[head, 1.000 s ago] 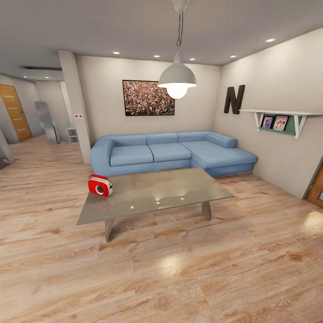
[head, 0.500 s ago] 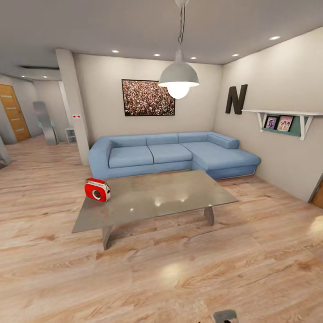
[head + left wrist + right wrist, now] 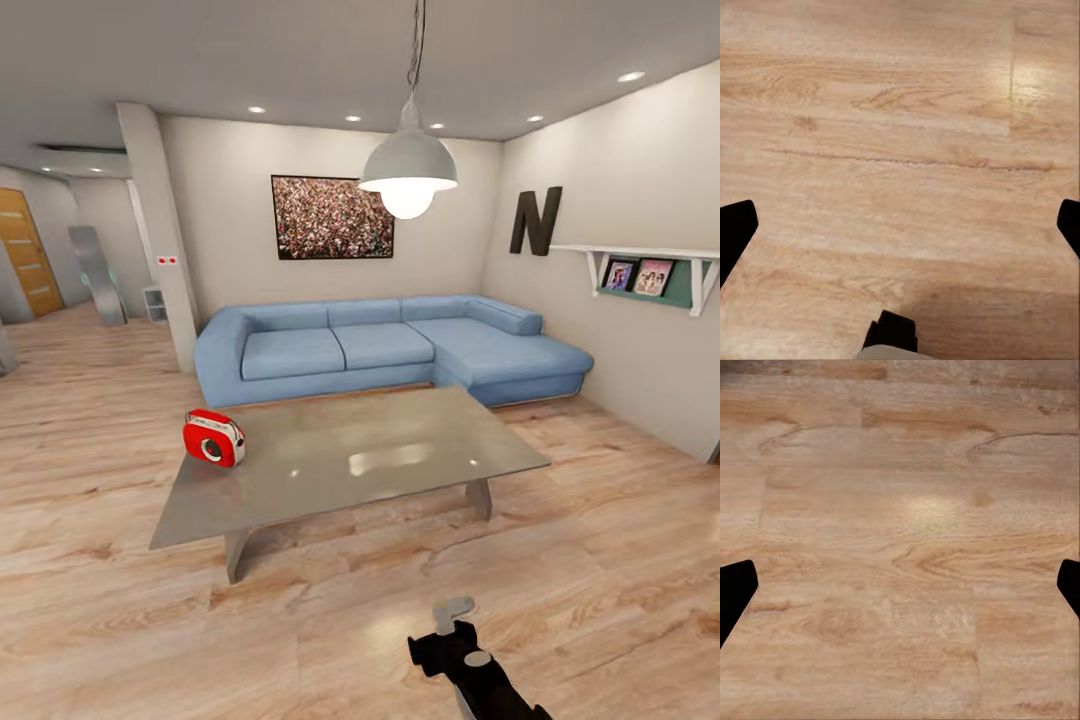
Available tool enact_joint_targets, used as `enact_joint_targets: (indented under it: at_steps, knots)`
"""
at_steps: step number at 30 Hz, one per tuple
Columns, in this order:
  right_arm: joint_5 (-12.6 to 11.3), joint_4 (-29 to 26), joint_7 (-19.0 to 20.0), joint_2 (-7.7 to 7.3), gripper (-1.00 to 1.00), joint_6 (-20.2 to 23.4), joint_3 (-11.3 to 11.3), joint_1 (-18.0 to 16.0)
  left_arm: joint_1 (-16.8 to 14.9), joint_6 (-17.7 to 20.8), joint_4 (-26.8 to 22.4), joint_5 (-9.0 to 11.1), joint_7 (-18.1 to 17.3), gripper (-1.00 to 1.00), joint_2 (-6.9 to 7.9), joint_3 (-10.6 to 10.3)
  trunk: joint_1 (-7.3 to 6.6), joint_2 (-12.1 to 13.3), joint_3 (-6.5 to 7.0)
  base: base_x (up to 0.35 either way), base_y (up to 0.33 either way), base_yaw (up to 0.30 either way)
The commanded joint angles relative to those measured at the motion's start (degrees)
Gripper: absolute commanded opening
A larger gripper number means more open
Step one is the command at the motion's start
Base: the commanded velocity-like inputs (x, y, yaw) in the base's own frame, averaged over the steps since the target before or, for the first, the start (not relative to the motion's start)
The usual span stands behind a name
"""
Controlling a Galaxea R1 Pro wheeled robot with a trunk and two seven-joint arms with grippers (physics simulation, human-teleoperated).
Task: Turn on the radio receiver that's on the table in the living room.
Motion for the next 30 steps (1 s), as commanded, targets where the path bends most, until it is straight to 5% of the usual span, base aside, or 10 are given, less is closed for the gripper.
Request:
enact_joint_targets:
  at_steps: [1,12,18,25,30]
  knots:
    - [0.03,-0.03,-0.32,0.17,1.00,0.05,0.88,-0.31,0.00,-0.39,-0.13,0.19,0.00,1.00,0.62,0.20,0.00,0.00,0.00,0.323,0.038,0.000]
    - [-0.01,0.21,-1.52,1.37,1.00,0.31,2.71,-2.80,-0.07,-1.35,-1.08,0.27,0.05,1.00,1.79,0.69,0.00,0.00,0.00,0.324,0.107,0.000]
    - [0.88,0.35,-1.56,1.33,1.00,0.00,6.81,-2.85,-0.08,-1.38,-0.37,0.25,0.09,1.00,1.91,0.93,0.00,0.00,0.00,0.324,0.149,0.098]
    - [0.86,0.45,-1.62,1.30,1.00,-0.09,7.88,-2.85,-0.07,-1.32,-0.10,0.18,0.03,1.00,2.12,6.11,0.00,0.00,0.00,0.324,0.058,0.278]
    - [0.84,0.48,-1.61,1.30,1.00,-0.09,7.91,-2.85,-0.07,-1.30,0.01,0.13,0.06,1.00,2.46,6.88,0.00,0.00,0.00,0.328,0.013,0.298]
